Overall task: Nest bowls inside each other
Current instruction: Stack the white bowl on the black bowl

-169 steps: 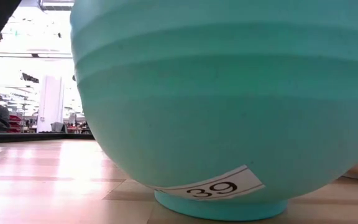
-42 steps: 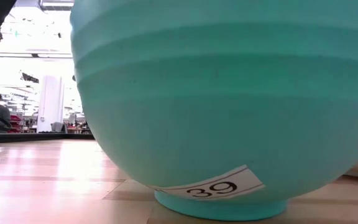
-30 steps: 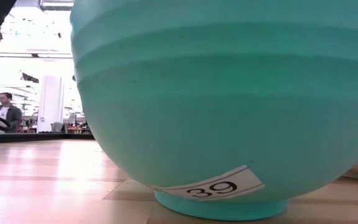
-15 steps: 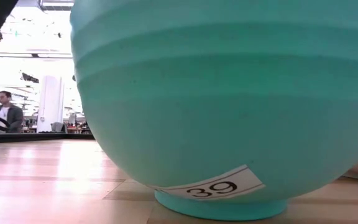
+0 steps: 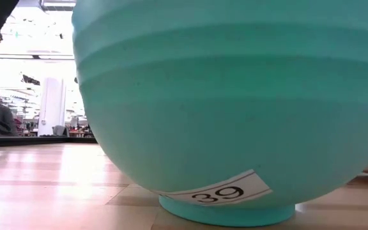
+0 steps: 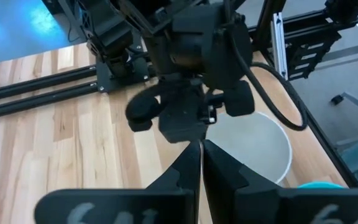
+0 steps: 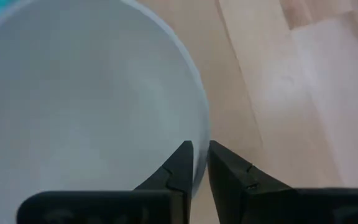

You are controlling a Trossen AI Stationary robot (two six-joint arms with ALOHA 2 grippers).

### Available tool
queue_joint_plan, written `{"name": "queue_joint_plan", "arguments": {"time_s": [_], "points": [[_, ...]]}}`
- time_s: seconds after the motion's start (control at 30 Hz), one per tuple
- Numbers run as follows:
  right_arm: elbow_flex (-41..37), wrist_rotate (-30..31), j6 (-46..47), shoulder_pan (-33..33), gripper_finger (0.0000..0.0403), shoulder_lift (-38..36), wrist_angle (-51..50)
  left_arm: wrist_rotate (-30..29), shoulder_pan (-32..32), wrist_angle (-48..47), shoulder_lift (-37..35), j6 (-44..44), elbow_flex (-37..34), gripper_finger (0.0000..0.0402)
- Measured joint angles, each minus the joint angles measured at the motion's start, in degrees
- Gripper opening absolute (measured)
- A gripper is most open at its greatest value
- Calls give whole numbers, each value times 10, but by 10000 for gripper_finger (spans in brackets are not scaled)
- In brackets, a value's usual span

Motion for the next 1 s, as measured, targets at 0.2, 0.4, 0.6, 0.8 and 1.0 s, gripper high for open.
{"name": "queue_joint_plan", "arguments": {"time_s": [0.2,0.4,0.6,0.8,1.0], "points": [[0,0,0,0,70,38,56,0,0,-4,0,0,0,6],[0,-3,4,0,61,93,86,0,0,-7,0,0,0,6],[13,-2,9,0,13,123,93,-10,0,-25,0,-12,0,6],[67,63,-18,-20,8,74,34,-70,0,-73,-12,-22,-1,6],[146,127,-65,-64,6,10,-95,-176,7,-71,-39,-92,-1,6]]}}
